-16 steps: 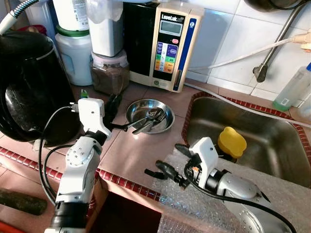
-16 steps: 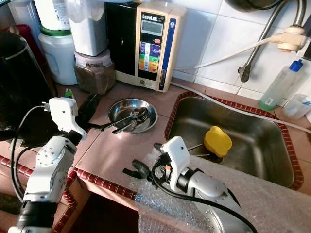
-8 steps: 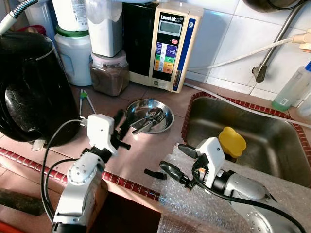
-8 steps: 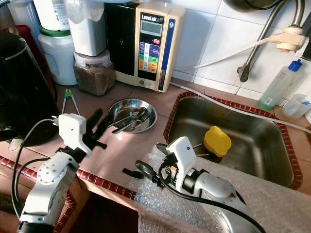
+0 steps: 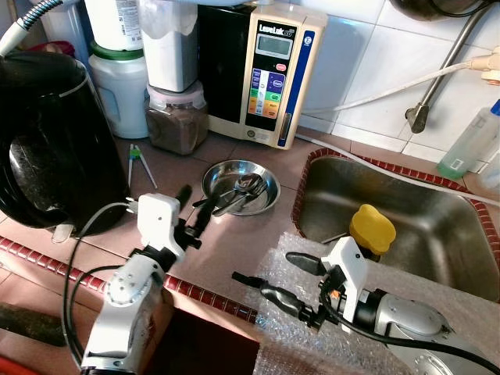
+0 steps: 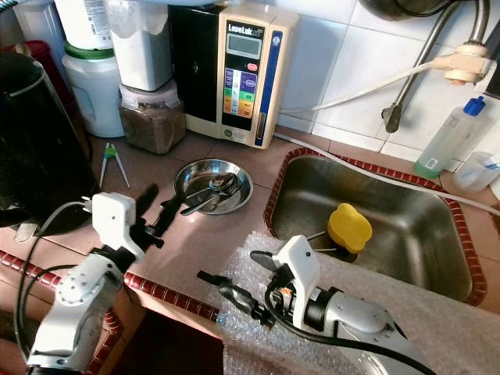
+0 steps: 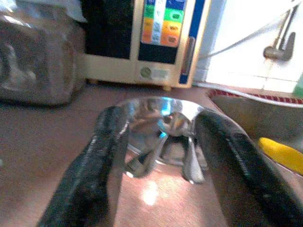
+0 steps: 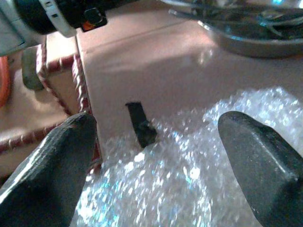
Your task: Kitchen organization
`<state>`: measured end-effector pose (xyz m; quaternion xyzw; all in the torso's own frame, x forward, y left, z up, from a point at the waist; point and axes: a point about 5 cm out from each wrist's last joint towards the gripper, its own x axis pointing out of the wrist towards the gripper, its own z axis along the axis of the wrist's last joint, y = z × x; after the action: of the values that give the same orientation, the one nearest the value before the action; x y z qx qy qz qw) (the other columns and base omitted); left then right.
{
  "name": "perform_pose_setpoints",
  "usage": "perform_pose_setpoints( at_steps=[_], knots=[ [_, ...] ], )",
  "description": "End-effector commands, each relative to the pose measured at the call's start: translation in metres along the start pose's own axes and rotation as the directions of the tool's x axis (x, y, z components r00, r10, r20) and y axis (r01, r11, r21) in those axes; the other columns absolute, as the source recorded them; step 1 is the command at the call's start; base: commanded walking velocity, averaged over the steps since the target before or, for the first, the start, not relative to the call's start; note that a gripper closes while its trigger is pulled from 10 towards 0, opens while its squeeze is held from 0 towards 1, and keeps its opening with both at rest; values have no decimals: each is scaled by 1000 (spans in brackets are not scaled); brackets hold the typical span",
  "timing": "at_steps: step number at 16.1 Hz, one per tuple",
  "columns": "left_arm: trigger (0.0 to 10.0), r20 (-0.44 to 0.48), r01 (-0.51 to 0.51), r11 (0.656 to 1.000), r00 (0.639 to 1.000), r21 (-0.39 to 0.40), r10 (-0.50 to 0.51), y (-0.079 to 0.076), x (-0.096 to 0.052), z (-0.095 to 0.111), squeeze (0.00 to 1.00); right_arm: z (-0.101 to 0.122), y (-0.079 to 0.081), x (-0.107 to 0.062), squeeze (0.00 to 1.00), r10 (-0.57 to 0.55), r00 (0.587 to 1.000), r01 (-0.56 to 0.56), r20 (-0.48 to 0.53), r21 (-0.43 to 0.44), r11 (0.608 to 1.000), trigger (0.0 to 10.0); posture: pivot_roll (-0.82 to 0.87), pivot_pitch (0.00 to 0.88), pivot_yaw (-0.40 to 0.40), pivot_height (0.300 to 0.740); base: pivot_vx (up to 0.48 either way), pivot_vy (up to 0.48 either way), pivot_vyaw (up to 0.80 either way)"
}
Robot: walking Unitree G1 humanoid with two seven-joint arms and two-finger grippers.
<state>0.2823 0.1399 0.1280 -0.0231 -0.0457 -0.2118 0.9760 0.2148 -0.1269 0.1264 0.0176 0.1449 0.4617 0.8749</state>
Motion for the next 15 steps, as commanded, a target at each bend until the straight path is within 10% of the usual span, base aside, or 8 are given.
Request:
perform_pose_setpoints(
  at_steps=[1,9,10,11,15],
  knots=[
    [10000,-18,22,1000,1000,-14,-22,-5,1,-4,1000,4,4,-1,0,22,1000,-22,0,-18,1000,10000,85,0,-95,740,0,0,0],
    [10000,-84,56,991,994,-124,-67,-11,23,-19,1000,2,7,4,0,27,1000,-27,-5,-38,999,10000,70,0,-87,740,0,0,0],
    [10000,-84,57,990,994,-125,-68,-11,25,-20,702,3,6,4,0,24,1000,-25,-4,-42,999,10000,67,0,-86,740,0,0,0],
    [10000,-82,60,990,994,-126,-70,-12,27,-19,0,3,6,4,0,20,1000,-20,-3,-45,999,10000,66,0,-85,740,0,0,0],
    [10000,-93,55,993,994,-102,-65,-8,32,-19,0,2,5,4,0,13,1000,-13,-3,-51,999,10000,69,0,-87,740,0,0,0]
  ],
)
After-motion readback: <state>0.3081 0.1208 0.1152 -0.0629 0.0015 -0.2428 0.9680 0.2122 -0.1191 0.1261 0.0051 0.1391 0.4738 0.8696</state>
